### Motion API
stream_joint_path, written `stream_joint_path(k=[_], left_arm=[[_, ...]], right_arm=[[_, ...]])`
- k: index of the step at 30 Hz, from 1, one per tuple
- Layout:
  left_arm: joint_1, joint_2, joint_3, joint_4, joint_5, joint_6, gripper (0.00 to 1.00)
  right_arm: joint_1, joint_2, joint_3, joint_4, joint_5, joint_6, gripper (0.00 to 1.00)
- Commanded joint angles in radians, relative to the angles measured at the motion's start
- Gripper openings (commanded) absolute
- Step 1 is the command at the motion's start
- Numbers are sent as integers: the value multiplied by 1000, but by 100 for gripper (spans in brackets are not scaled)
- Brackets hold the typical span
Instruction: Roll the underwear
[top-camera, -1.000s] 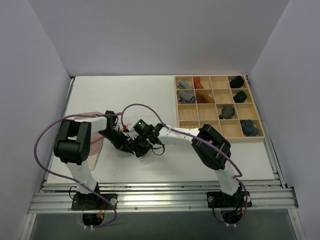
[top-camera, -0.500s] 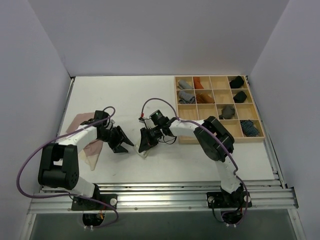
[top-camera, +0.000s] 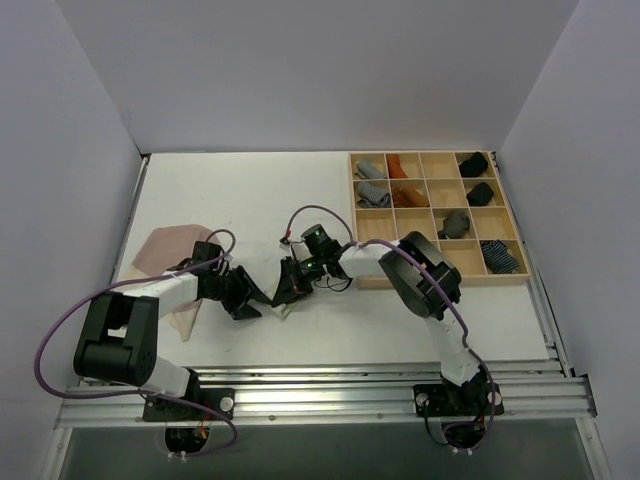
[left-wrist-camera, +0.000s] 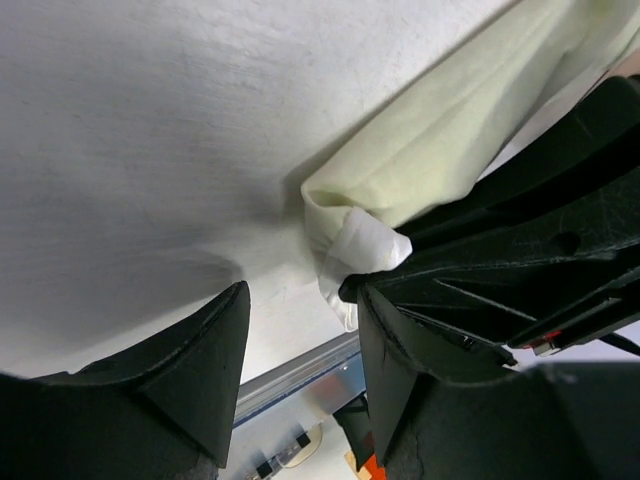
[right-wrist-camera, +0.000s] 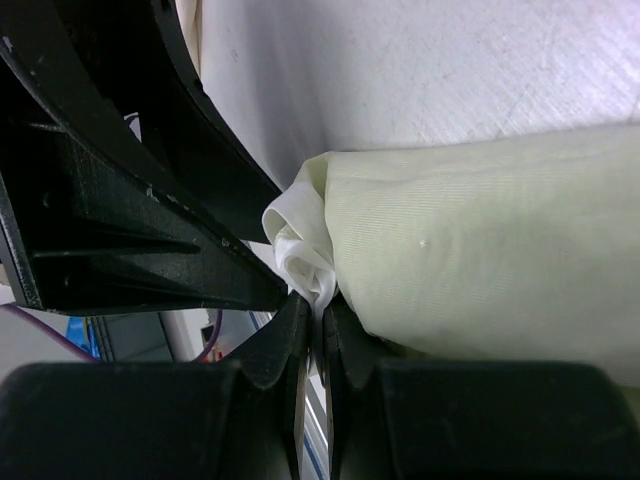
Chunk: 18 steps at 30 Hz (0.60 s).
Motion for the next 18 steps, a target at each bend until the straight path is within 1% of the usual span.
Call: stream_joint_path(k=[1,6,10,17,18], left_arm=[[-3,6,-14,87,-44,-42,55],[-2,16,-17,109,-90,-81,54],[-3,39,-17,152,-104,-102,54],[-28,82,-31,216,-101,-136,48],[-31,83,-32,222,-105,-139,45]], right_arm=[[-9,7,-25,80,-49,58,0],[-12,20,-38,92,-56,63,0],[-17,21,-51,150,-65,100,0],[-34,26,-77,241,-74,173,0],[-37,24,-81,265,-74,190,0]])
